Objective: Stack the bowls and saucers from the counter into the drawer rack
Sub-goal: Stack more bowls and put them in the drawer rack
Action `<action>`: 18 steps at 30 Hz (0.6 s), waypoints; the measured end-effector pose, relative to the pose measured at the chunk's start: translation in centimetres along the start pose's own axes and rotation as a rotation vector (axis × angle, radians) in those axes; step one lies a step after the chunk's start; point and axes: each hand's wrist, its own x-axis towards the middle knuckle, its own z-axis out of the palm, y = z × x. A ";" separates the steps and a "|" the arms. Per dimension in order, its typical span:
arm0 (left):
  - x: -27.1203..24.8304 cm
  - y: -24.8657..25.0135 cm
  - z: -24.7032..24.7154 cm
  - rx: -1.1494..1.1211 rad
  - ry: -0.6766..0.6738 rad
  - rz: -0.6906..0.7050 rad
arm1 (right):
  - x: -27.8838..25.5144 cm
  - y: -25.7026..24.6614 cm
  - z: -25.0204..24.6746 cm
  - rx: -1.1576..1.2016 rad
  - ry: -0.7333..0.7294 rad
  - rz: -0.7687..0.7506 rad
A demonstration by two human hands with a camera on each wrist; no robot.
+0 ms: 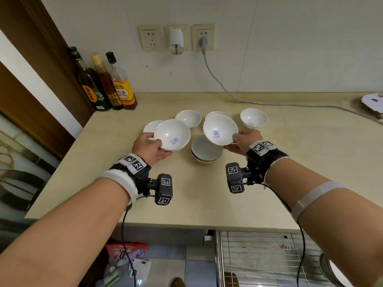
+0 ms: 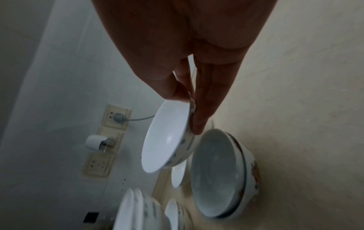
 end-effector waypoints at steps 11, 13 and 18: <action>-1.0 1.0 6.1 0.126 -0.217 -0.059 | 0.2 2.4 2.4 -0.166 -0.033 0.052; -0.8 0.1 6.7 0.146 -0.224 -0.076 | 0.5 2.9 2.3 -0.160 -0.032 0.063; 0.0 -1.4 7.3 0.196 -0.202 -0.094 | 1.0 3.7 2.1 -0.132 -0.035 0.087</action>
